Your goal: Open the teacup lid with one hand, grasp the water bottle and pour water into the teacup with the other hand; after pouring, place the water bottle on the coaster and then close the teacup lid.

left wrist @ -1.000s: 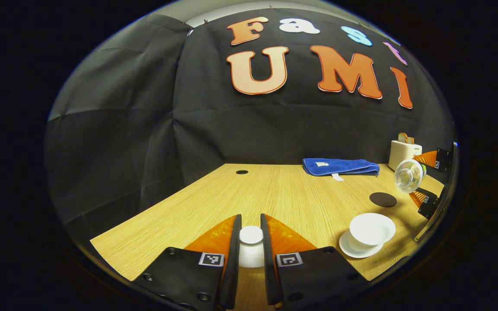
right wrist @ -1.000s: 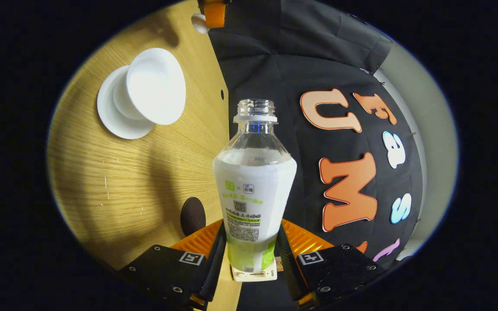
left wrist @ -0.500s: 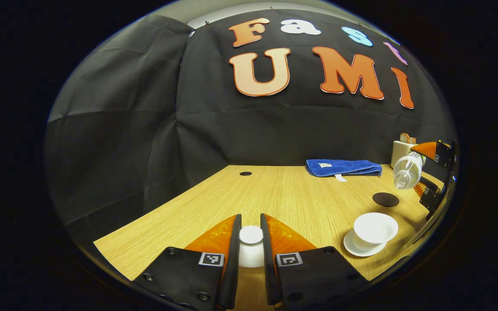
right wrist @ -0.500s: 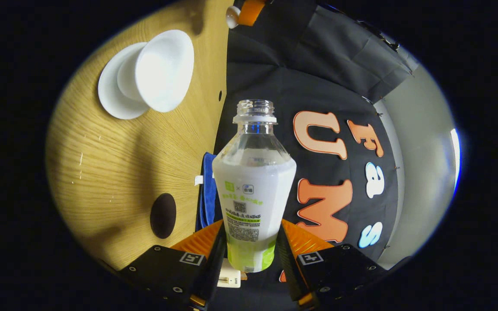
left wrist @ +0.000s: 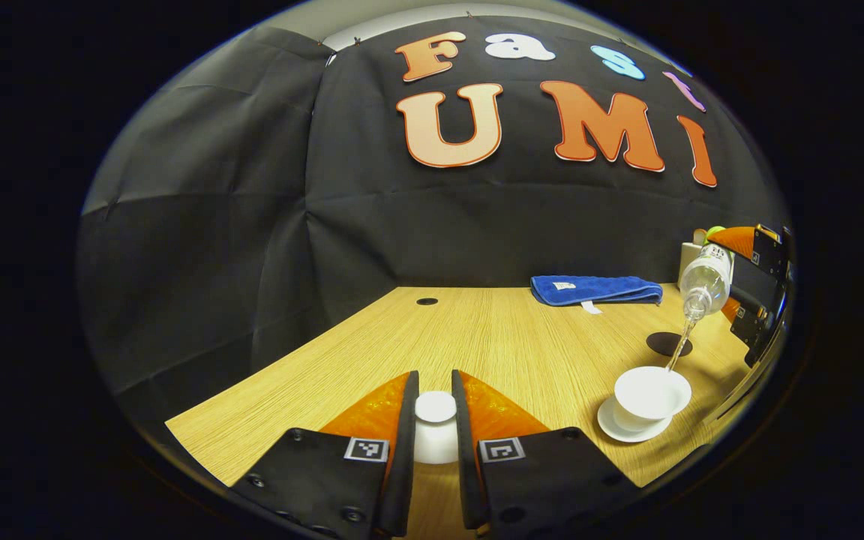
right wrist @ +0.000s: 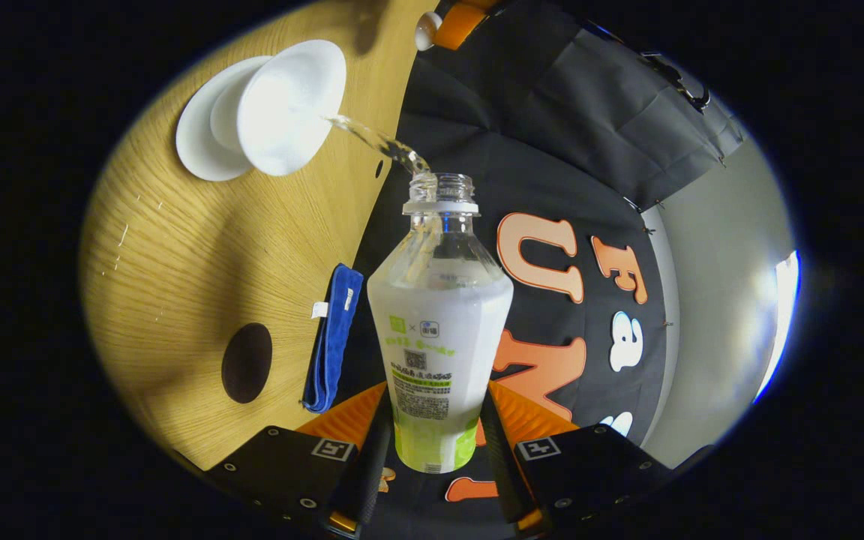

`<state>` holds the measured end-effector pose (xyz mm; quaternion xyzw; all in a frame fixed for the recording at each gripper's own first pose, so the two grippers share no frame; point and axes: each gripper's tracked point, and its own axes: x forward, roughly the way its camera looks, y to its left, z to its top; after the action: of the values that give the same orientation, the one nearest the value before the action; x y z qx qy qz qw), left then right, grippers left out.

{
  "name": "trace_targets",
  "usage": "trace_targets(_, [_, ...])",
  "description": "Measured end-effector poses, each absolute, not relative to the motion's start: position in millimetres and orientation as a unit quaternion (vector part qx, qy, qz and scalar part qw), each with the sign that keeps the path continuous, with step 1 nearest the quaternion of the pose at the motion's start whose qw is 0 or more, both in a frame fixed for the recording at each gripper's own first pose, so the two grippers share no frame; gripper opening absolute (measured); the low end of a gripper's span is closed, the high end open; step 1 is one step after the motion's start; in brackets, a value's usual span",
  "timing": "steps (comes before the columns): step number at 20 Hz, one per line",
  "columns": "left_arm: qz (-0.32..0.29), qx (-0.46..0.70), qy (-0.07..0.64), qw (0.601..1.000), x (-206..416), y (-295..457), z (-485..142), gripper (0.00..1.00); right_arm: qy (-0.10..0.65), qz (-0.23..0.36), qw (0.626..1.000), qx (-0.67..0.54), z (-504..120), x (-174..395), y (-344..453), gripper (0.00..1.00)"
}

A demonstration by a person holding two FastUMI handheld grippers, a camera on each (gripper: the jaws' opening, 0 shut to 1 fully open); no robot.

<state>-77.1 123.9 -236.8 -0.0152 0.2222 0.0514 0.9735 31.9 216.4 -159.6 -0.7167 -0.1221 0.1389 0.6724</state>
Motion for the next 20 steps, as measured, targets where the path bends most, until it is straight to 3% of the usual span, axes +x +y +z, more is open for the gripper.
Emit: trace_targets(20, [0.042, -0.005, 0.213, 0.976, -76.0, 120.4, -222.2, 0.30, -0.227, 0.101, 0.604, -0.757, -101.7, 44.0, 231.1, 0.64])
